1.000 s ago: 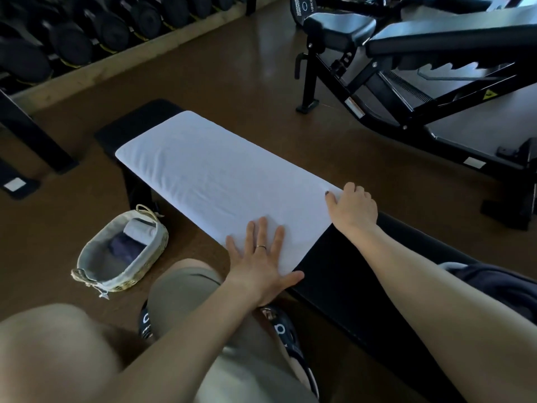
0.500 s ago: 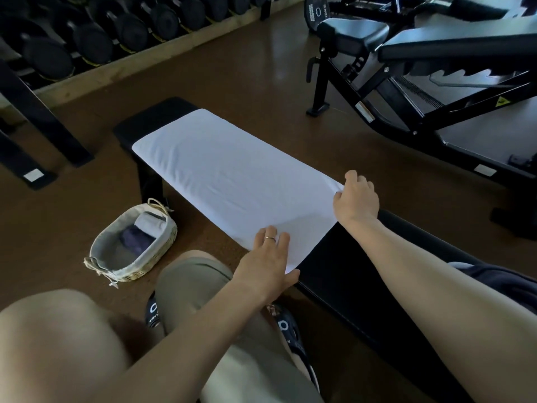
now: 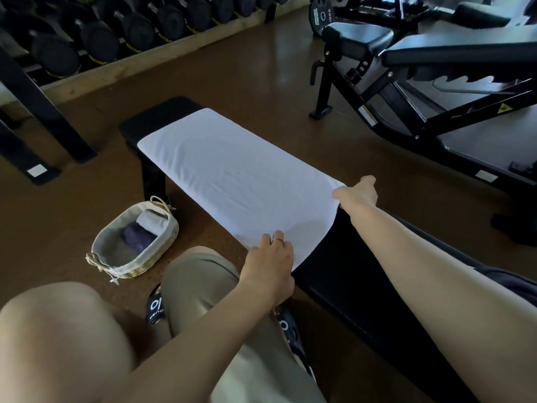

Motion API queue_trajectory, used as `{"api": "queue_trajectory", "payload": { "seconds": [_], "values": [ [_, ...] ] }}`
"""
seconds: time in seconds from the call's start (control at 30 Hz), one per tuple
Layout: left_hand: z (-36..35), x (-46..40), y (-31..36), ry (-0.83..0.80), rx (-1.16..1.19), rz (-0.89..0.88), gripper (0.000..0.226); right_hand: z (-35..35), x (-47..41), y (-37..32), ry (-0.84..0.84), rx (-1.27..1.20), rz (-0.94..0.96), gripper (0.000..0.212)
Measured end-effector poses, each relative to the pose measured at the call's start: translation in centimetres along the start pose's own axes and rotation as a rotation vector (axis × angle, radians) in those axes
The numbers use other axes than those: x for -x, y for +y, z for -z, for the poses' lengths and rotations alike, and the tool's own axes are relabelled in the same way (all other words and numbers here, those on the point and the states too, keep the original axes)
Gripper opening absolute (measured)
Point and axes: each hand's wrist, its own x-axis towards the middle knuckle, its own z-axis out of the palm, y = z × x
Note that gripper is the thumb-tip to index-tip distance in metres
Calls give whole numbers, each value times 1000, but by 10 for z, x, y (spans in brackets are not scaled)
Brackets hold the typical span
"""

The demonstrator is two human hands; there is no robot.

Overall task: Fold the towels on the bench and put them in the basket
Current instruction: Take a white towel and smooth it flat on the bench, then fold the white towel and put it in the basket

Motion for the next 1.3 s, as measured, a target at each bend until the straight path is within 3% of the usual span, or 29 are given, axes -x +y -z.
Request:
{"api": "queue_trajectory", "payload": {
  "seconds": [0.2,0.3,0.43,0.67,0.93,1.07,1.13,1.3],
  "values": [
    [16,3,-13,-29,136,-55,15,-1,3,-17,-73,-308,-179,70],
    [35,-1,-39,-125,389,-9,22,5,3,-32,-209,-456,-247,60],
    [65,-6,-73,-101,748,80,27,2,4,-53,-220,-527,-212,35],
    [74,-5,-59,-193,861,-3,28,5,-3,-54,136,-594,-117,44],
    [78,-10,-27,-285,919,-147,26,37,-6,-36,329,-663,-61,45],
    [100,-13,-60,-226,1071,-101,29,28,-1,-62,255,-634,4,44],
    [107,-14,-85,-164,1262,-20,15,15,3,-81,168,-615,18,45],
    [114,-20,-156,24,1534,205,17,-30,5,-137,-15,-472,133,29]
  ]
}}
